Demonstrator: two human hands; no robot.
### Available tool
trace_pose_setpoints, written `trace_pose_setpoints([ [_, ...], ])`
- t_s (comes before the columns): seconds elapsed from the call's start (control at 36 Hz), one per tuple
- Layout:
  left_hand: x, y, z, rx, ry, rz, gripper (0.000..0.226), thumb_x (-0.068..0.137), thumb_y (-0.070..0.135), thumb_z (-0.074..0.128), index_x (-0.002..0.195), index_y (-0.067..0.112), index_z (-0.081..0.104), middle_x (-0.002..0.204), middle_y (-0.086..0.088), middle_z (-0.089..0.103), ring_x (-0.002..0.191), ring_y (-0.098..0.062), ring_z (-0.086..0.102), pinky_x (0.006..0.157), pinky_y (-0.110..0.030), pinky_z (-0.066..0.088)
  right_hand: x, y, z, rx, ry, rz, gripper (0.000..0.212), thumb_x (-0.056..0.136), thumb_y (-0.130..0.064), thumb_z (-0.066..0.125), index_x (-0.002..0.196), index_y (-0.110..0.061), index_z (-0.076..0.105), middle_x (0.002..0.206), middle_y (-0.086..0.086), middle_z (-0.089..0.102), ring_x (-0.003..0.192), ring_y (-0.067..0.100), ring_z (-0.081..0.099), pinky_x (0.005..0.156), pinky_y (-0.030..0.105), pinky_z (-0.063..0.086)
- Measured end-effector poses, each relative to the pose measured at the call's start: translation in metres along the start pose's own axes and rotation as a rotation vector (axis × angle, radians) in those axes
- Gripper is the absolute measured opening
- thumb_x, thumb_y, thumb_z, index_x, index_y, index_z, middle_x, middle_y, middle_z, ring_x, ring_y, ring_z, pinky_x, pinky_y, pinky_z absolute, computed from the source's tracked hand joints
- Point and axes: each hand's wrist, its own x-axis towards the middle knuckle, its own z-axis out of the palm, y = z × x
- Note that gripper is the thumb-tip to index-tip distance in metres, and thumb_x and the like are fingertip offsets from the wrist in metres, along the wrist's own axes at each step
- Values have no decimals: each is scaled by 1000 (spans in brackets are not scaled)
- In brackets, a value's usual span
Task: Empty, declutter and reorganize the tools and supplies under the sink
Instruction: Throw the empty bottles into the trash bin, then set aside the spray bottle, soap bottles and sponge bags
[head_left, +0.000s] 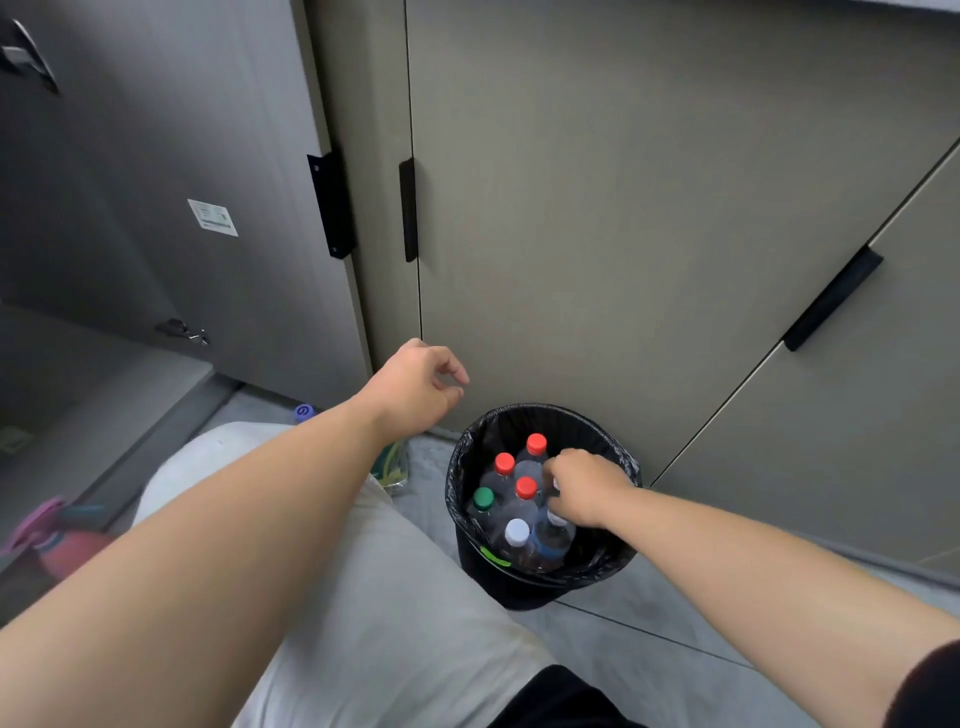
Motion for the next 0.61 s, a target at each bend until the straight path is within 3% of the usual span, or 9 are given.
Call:
trace_pose_setpoints([
  [0.08,-2,1,-3,4,3,-8,11,92,16,64,97,24,69,95,9,47,85,5,54,85,-21,42,5,-12,-25,47,103,-62,21,86,-26,59,105,-27,67,113,2,60,101,32,63,82,38,53],
  [0.19,-4,-1,-16,46,5,-53,9,92,21,62,95,23,70,101,3,58,86,-14,62,76,-22,44,17,-40,-62,117,223,-203,16,87,-27,55,97,-29,67,104,-2,57,96,29,62,82,39,52],
  [0.25,-3,-9,-34,28,-17,-118,8,91,24,63,93,24,71,95,8,68,81,-11,62,66,-21,45,25,-59,-77,128,252,-297,14,87,-26,55,96,-28,67,100,-3,56,94,27,62,83,39,52],
  [0.31,-1,-17,-52,-1,-47,-183,7,90,30,66,91,27,72,87,14,68,80,-9,62,67,-22,45,30,-69,-89,157,265,-363,13,88,-25,56,94,-28,67,96,-5,54,89,23,62,82,38,52],
  [0.42,-20,-81,-114,24,68,-331,8,91,33,67,86,29,70,87,12,69,86,-14,66,75,-27,51,64,-126,-108,159,201,-498,12,89,-25,57,93,-30,67,96,-8,52,86,18,61,84,38,52],
  [0.61,-76,-197,-165,132,144,-549,8,90,23,67,95,20,72,88,8,68,86,-17,62,74,-23,39,137,-212,-99,68,5,-544,21,90,-28,61,110,-28,66,102,-4,51,96,20,59,91,35,50],
])
